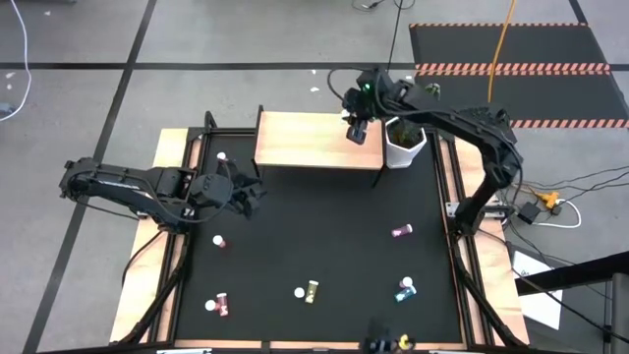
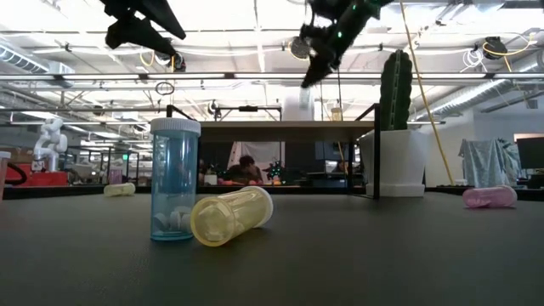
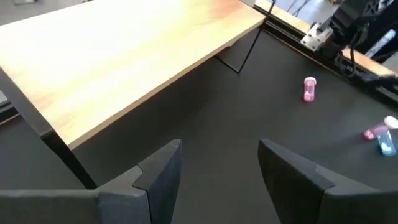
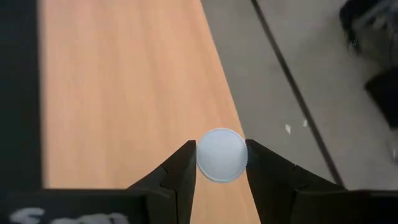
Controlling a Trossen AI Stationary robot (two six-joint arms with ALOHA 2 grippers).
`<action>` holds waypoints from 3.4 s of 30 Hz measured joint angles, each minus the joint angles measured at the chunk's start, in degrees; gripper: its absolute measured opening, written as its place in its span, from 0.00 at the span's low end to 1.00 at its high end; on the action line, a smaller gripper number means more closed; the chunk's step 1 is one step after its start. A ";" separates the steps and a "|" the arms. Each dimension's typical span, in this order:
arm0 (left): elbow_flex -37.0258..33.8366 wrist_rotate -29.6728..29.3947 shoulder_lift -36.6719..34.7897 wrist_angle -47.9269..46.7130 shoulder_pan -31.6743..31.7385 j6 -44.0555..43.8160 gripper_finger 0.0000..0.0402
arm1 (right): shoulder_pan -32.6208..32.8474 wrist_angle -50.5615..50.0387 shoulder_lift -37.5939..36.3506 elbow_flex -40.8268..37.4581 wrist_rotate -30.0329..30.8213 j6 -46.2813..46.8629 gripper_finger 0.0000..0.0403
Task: Pick and place medicine bottles onto shelf by color
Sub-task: Put the top blue pill bottle on the shelf, then put the middle right purple pill bottle on the shelf
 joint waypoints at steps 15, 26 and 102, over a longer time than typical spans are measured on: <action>0.00 -1.05 0.00 -0.04 0.28 -2.91 0.53 | -3.03 -0.08 3.95 -0.02 -1.83 0.10 0.30; 0.00 -1.07 0.00 -0.02 0.28 -3.15 0.53 | -4.36 1.27 3.95 -0.95 -6.01 2.10 0.30; 0.05 13.73 -4.64 -10.89 -5.29 4.49 0.53 | 56.98 -4.61 4.38 -1.90 21.07 64.47 0.60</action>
